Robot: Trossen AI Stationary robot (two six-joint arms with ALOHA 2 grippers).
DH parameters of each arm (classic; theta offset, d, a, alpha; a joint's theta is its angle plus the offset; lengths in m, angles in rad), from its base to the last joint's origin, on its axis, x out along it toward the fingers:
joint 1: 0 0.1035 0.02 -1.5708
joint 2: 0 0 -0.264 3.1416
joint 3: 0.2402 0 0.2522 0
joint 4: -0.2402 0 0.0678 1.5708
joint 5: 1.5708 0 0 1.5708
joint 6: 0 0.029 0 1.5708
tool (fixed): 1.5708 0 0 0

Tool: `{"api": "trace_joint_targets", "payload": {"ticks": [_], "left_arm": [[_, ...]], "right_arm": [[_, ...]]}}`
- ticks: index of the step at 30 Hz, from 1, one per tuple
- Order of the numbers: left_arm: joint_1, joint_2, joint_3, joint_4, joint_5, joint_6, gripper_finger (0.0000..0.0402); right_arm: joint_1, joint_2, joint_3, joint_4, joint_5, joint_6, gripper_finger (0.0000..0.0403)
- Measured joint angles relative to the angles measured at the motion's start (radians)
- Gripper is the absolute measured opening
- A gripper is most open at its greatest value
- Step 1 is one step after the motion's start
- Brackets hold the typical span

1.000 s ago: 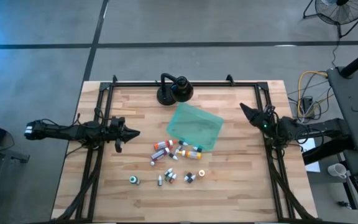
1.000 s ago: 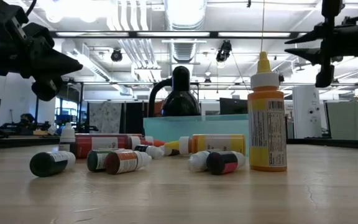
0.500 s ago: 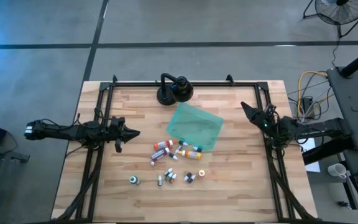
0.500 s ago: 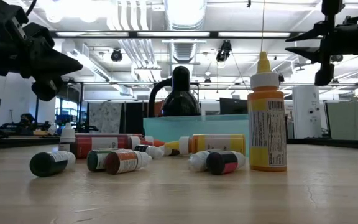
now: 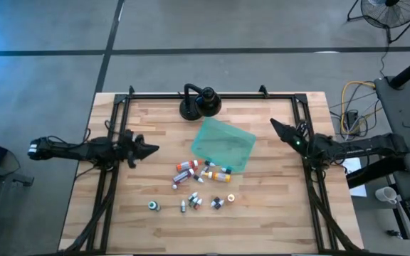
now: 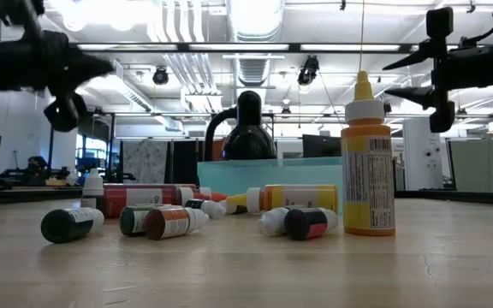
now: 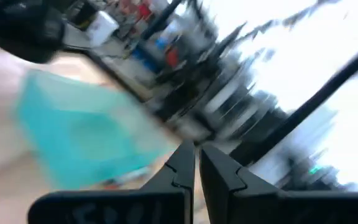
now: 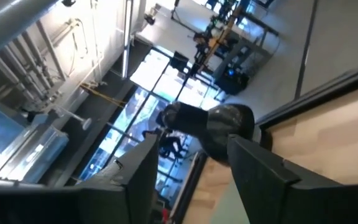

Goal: Pick & Place food coloring
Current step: Put the large yellow food coloring bottle into the bin

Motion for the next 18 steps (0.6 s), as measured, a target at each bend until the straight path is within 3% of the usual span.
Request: {"api": "trace_joint_targets", "payload": {"ticks": [5,12,18], "left_arm": [[0.0,0.0,0.0,0.154,-0.002,-0.291,0.0],[0.001,0.0,0.0,0.178,-0.161,-0.272,0.0],[0.0,0.0,0.0,0.146,-0.21,-0.235,0.0]], "right_arm": [[0.0,0.066,0.044,-0.013,-0.042,0.005,0.0191],[-0.001,0.198,0.25,-0.299,-0.057,-0.122,0.0192],[0.0,0.294,0.473,-0.741,-0.172,-0.045,0.0192]]}}
